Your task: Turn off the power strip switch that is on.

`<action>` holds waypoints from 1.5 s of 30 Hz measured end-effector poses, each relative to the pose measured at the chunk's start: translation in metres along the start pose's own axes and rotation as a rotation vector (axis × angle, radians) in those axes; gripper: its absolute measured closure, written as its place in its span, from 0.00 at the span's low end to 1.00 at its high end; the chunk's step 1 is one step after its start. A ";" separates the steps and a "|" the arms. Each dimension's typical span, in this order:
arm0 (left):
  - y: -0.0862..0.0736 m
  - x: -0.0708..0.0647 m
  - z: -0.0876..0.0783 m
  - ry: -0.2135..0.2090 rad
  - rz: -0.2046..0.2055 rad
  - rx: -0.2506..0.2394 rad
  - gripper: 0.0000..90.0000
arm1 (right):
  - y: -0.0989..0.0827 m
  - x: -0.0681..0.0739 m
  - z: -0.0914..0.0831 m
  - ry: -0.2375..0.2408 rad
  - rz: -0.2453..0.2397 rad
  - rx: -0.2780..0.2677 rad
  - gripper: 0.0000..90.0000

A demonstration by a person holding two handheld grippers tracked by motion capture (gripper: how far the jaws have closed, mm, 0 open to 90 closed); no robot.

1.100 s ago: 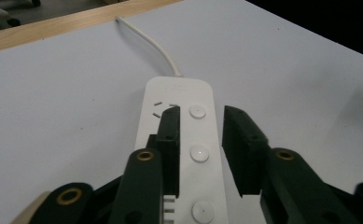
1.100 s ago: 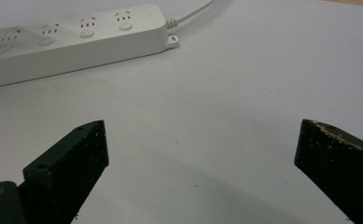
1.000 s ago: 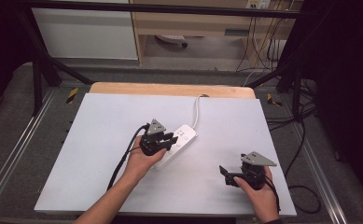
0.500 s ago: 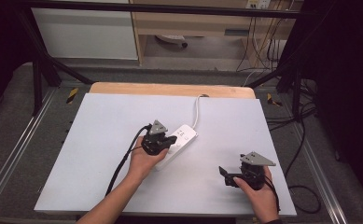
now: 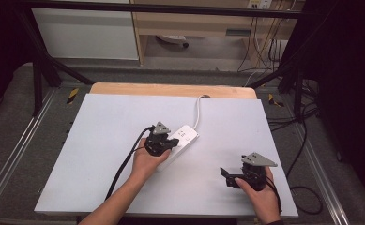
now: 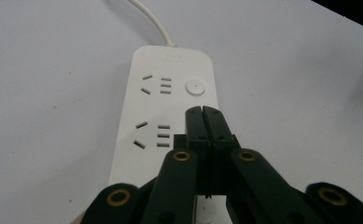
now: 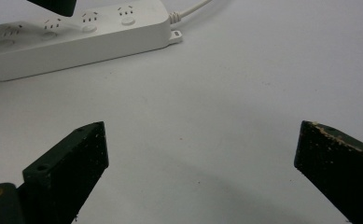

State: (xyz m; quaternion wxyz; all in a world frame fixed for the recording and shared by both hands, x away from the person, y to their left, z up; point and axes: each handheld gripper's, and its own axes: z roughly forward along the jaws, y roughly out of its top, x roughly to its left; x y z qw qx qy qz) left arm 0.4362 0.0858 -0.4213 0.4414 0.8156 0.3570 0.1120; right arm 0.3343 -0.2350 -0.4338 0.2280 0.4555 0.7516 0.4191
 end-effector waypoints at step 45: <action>0.003 -0.001 0.016 0.033 0.017 0.039 1.00 | 0.001 0.000 0.000 0.009 0.002 0.009 0.04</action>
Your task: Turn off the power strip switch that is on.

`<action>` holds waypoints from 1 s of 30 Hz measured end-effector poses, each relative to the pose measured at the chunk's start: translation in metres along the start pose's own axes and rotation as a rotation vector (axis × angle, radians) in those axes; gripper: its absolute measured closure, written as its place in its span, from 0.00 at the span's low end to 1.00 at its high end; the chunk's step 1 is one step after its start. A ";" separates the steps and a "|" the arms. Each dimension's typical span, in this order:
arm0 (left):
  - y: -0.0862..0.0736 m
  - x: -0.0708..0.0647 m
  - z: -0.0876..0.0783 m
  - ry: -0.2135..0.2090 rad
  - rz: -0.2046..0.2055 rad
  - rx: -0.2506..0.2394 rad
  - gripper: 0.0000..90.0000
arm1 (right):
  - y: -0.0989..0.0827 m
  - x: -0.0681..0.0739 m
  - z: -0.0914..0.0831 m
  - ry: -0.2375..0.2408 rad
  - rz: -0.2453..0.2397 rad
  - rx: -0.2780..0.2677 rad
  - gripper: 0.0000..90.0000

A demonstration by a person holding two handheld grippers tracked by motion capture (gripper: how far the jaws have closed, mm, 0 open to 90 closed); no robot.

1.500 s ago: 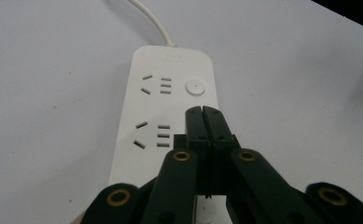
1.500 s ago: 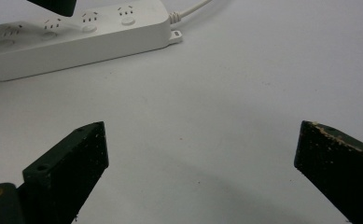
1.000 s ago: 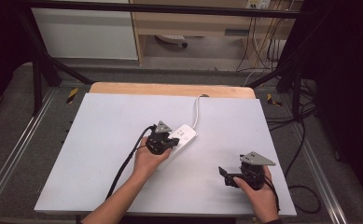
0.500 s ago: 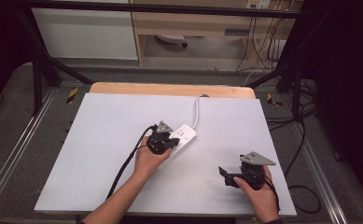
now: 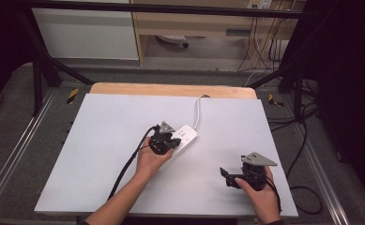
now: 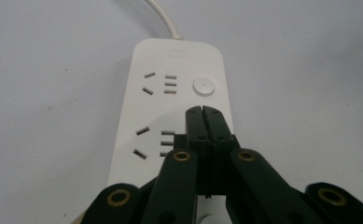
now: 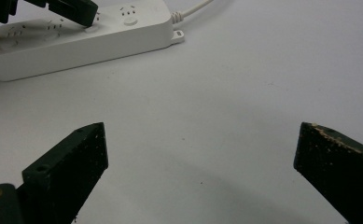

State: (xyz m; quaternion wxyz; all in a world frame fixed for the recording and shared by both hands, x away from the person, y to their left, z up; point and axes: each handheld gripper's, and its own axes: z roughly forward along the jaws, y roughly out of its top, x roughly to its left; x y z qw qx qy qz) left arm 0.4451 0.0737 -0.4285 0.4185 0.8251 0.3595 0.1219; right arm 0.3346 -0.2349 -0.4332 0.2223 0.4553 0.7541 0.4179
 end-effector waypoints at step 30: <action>0.000 0.000 0.002 0.008 0.014 -0.005 1.00 | 0.000 0.000 0.000 0.002 -0.004 0.004 0.04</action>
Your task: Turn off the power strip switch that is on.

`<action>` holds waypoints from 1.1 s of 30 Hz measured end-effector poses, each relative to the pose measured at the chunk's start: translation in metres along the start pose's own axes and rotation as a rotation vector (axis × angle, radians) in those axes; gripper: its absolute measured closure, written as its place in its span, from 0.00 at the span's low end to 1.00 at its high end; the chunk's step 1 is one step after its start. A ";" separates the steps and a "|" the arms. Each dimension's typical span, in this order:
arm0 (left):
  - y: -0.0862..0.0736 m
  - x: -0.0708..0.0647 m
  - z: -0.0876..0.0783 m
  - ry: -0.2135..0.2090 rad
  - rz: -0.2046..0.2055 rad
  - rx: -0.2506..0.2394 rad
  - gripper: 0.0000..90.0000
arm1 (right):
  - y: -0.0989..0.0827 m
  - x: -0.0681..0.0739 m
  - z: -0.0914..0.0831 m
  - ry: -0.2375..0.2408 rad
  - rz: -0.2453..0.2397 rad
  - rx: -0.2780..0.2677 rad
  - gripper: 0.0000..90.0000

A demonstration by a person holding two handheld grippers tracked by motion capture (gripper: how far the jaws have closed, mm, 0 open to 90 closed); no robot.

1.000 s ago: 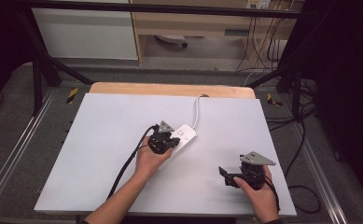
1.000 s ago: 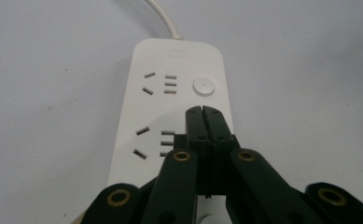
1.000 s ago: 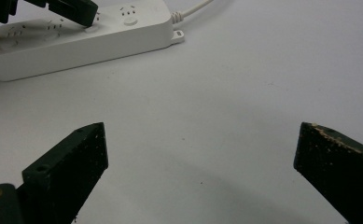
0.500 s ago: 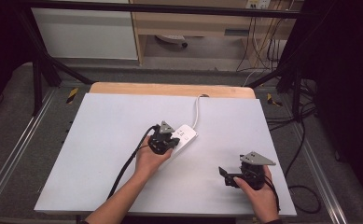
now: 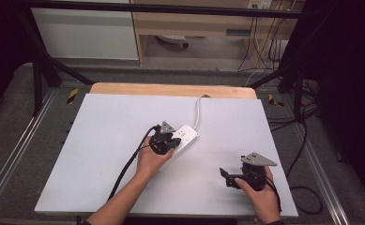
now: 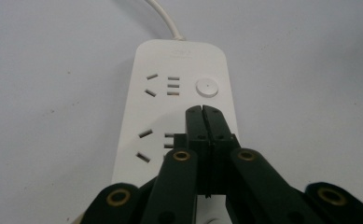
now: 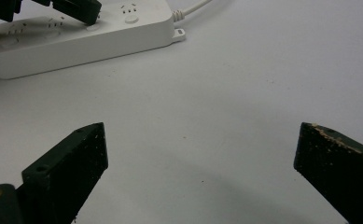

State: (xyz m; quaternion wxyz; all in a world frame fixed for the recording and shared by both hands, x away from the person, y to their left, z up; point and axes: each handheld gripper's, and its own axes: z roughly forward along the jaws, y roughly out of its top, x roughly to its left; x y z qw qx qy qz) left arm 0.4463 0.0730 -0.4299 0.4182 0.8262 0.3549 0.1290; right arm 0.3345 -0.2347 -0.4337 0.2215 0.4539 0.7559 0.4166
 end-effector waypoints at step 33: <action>0.001 -0.010 0.003 0.051 0.055 0.016 1.00 | 0.000 0.002 0.002 0.012 -0.001 0.017 0.04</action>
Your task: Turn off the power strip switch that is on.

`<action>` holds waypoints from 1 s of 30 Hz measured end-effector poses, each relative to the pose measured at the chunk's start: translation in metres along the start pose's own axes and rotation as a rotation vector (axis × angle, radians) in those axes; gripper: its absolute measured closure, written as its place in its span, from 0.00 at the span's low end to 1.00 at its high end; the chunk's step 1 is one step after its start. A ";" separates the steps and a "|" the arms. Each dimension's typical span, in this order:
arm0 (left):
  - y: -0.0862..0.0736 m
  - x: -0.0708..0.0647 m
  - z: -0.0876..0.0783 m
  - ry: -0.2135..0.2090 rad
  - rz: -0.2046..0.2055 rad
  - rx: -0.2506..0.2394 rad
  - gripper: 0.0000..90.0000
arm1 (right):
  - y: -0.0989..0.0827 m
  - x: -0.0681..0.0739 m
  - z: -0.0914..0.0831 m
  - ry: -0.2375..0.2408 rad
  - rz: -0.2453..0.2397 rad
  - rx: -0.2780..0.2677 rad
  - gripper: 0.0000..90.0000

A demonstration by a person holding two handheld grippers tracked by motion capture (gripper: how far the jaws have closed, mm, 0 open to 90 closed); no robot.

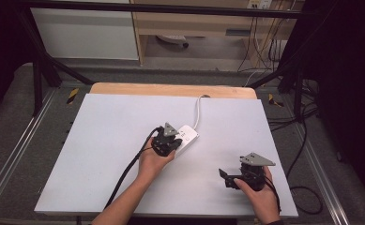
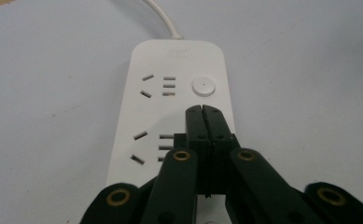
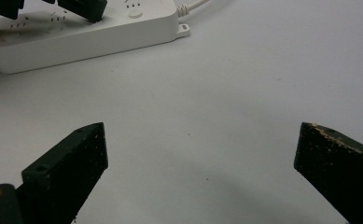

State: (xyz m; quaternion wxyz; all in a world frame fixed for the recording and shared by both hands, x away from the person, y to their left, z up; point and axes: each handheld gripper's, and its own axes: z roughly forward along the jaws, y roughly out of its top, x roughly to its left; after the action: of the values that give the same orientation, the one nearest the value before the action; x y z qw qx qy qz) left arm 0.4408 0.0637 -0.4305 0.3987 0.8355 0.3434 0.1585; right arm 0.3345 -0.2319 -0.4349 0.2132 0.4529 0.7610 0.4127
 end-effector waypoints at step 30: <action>0.000 -0.012 0.002 0.075 0.051 0.005 1.00 | 0.000 0.001 0.001 0.006 -0.004 0.010 0.04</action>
State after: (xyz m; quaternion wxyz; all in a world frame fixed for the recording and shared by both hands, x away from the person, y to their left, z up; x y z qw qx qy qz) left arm 0.4331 0.0538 -0.4320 0.3791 0.8385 0.3371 0.1992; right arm 0.3341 -0.2307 -0.4356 0.2093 0.4512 0.7645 0.4100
